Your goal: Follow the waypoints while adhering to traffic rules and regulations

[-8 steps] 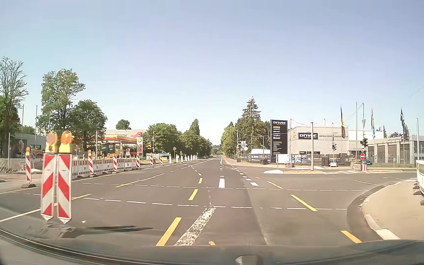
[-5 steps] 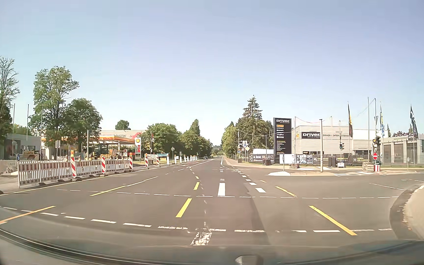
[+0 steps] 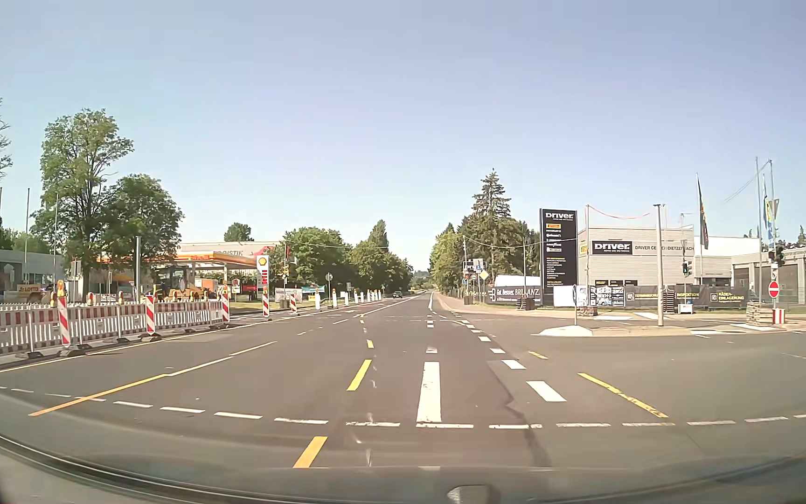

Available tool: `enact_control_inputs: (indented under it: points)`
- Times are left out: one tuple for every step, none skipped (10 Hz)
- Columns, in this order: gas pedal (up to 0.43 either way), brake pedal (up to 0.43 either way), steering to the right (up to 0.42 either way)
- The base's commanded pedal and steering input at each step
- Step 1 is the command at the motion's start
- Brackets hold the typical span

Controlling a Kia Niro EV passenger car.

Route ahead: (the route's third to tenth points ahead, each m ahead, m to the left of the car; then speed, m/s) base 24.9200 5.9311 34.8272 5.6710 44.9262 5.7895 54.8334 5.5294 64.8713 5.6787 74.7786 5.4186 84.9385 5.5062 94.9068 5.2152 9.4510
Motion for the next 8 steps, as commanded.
enact_control_inputs:
  points:
    - [0.35,0.03,-0.02]
    - [0.35,0.03,-0.02]
    - [0.35,0.03,-0.02]
    - [0.35,0.03,-0.02]
    - [0.35,0.03,-0.02]
    - [0.35,0.03,-0.02]
    - [0.35,0.03,-0.02]
    - [0.35,0.03,-0.02]
